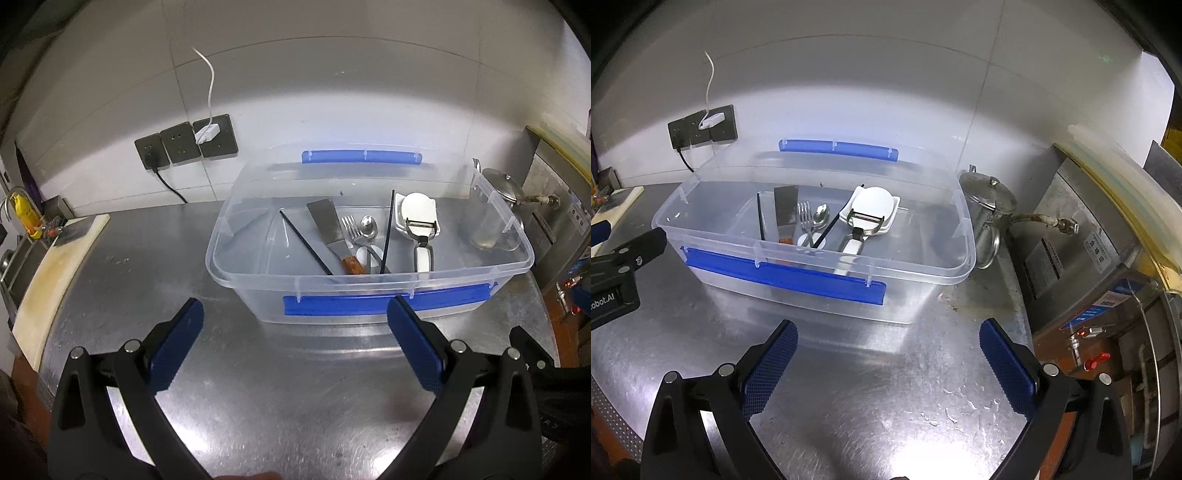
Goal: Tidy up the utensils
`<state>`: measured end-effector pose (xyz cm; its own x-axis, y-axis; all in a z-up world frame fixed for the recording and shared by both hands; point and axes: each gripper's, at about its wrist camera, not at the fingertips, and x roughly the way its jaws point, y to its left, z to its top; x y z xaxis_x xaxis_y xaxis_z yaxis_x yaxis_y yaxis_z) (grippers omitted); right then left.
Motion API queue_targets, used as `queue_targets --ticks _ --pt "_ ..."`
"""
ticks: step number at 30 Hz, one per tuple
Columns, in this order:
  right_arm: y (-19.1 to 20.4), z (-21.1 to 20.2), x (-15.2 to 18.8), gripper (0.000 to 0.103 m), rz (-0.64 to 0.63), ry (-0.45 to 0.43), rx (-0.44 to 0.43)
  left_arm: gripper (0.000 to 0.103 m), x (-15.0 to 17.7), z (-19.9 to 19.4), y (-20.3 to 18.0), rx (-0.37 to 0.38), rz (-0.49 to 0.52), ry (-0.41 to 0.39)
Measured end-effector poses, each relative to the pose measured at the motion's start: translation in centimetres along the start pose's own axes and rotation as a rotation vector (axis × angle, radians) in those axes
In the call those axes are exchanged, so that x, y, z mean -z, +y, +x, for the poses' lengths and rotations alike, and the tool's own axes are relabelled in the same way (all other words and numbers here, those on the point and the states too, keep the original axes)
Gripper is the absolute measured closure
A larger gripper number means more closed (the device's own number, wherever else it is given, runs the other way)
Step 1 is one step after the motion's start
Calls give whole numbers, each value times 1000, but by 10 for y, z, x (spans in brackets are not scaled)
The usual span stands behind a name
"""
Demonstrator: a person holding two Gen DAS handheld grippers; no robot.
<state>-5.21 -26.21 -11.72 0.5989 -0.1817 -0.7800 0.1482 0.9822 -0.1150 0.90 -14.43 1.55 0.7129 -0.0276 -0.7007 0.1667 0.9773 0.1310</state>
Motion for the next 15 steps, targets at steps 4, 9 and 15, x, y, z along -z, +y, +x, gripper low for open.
queue_targets --ticks 4,9,15 --pt "-1 4 -1 5 -1 12 3 8 0 1 -2 -10 12 -6" --pt "-1 7 -1 5 4 27 -12 8 1 5 -4 -4 17 4" --pt "1 7 -1 5 -4 31 -18 8 3 4 -5 -4 14 3"
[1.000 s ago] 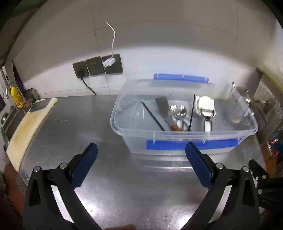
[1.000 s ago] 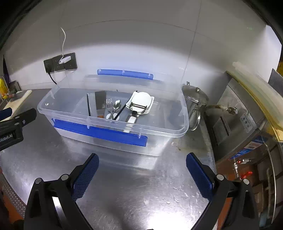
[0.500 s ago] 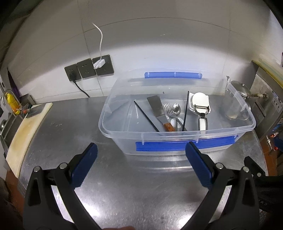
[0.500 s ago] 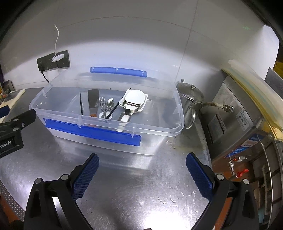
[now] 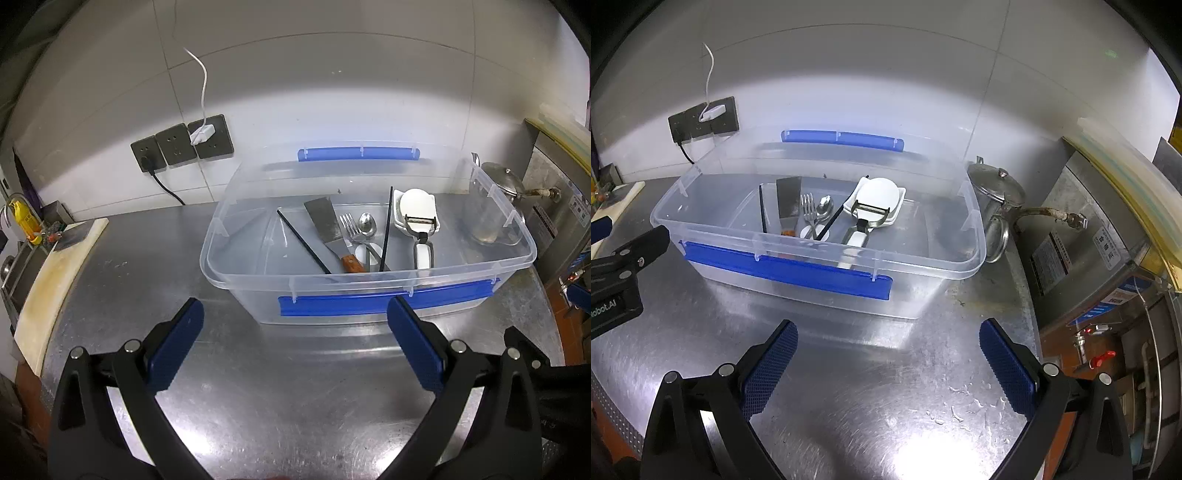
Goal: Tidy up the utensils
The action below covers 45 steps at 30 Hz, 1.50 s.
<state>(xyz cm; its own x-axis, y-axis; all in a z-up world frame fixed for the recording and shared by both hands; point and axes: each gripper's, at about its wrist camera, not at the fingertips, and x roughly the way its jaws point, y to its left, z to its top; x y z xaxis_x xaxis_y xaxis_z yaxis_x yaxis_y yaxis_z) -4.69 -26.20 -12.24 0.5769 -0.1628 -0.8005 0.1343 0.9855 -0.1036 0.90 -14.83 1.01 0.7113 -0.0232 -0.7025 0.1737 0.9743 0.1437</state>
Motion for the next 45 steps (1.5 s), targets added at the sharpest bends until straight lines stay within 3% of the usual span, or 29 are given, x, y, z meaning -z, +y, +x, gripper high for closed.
queue_targets --ticks 45 --pt "7 -10 5 5 -16 5 -12 8 6 -3 0 9 4 12"
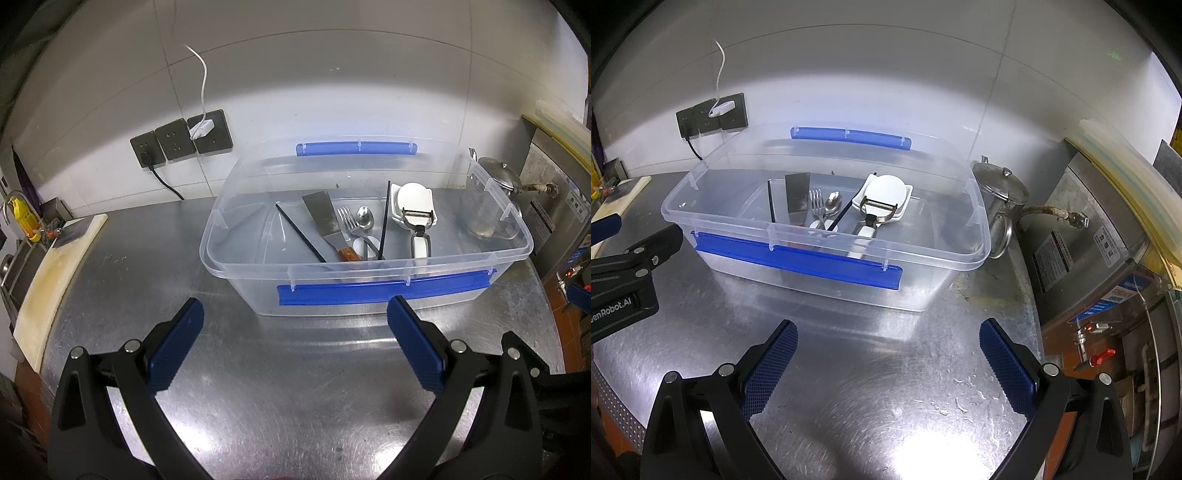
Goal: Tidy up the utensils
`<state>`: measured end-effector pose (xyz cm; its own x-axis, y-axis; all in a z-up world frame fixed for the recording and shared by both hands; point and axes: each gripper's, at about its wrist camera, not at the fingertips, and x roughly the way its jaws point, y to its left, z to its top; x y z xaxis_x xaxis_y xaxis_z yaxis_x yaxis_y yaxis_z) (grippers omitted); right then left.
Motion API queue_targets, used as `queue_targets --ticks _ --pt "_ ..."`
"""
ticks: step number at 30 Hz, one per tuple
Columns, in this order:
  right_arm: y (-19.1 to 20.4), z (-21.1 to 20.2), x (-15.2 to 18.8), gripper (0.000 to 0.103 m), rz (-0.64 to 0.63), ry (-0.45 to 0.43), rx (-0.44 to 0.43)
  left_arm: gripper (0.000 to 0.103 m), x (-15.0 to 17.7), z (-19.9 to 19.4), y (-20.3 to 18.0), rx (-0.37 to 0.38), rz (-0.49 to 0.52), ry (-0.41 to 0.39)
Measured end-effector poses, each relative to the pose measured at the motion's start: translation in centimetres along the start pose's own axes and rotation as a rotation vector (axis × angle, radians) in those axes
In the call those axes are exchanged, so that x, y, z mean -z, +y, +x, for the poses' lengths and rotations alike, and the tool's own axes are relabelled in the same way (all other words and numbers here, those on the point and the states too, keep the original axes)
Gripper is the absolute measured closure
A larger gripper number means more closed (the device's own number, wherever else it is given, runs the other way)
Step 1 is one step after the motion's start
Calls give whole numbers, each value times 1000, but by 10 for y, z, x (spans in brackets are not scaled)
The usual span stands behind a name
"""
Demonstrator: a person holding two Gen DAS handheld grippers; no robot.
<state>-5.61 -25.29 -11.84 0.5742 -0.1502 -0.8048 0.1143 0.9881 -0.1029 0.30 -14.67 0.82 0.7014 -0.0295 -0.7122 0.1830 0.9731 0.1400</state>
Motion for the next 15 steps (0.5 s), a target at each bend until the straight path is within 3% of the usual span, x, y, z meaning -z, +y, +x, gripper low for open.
queue_targets --ticks 8,15 --pt "-1 0 0 5 2 -4 4 8 1 -6 -2 1 4 -35" --pt "-1 5 0 5 1 17 -18 8 3 -3 0 -4 -8 -17"
